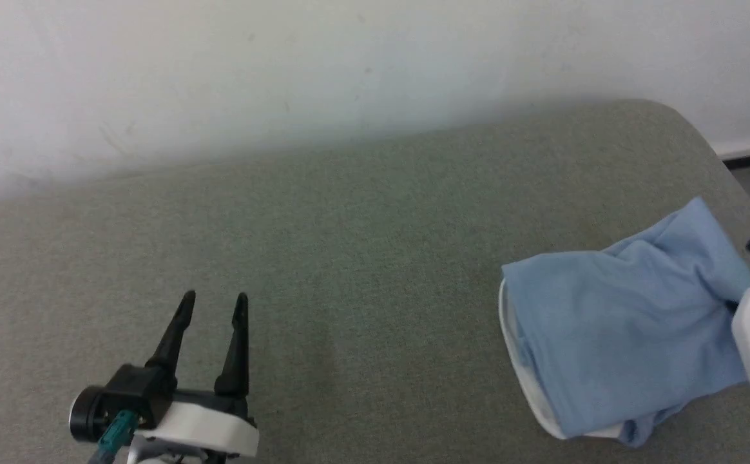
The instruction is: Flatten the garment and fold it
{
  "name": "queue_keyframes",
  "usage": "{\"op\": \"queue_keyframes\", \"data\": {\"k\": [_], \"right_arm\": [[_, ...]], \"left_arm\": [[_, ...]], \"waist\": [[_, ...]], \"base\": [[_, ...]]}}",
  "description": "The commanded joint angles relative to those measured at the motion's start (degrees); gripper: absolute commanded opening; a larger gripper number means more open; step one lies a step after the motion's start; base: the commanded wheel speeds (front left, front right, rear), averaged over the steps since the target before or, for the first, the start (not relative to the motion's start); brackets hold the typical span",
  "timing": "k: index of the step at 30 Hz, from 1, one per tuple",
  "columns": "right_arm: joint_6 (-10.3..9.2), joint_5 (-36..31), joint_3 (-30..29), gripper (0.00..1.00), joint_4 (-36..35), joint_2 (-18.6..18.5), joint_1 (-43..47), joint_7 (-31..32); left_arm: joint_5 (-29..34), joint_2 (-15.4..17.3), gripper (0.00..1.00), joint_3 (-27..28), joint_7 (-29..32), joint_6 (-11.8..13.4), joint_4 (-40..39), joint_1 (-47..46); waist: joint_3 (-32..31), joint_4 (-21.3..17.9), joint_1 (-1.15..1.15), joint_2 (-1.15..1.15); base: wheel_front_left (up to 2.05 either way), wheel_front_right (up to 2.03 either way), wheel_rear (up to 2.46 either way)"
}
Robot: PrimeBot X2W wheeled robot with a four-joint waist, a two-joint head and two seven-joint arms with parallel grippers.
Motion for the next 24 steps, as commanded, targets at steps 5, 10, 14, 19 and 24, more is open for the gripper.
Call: {"op": "queue_keyframes", "data": {"k": [5, 10, 14, 19, 24], "right_arm": [[-0.11, -0.77, -5.94, 0.00, 7.59, -0.13, -5.11, -6.05], [-0.11, -2.25, -11.68, 0.00, 16.46, 1.12, -9.84, -14.90], [-0.11, -2.84, -15.69, 0.00, 24.06, 2.98, -13.38, -20.14], [-0.11, -3.99, -18.20, 1.00, 33.18, 5.29, -16.21, -23.54], [-0.11, -4.86, -19.81, 1.00, 38.79, 5.55, -16.77, -28.19]], "left_arm": [[2.24, 1.33, 1.00, -2.50, -0.26, -0.18, -1.53, -6.02], [3.57, 3.26, 1.00, -5.33, -0.26, -0.34, -2.02, -11.12], [4.07, 3.88, 1.00, -7.17, -0.26, -0.40, -2.24, -14.39], [3.61, 4.17, 1.00, -7.70, -0.26, -0.41, -1.90, -16.52], [2.73, 3.95, 1.00, -6.98, -0.26, -0.22, -0.90, -16.03]], "waist": [[13.49, -8.52, 0.01, 0.00], [18.98, -8.83, 0.01, 0.00], [22.11, -8.17, 0.01, 0.00], [23.55, -7.36, 0.01, 0.00], [21.82, -6.82, 0.01, 0.00]], "base": [[0.00, 0.00, 0.00], [0.00, 0.00, 0.00], [0.00, 0.00, 0.00], [0.00, 0.00, 0.00], [0.00, 0.00, 0.00]]}}
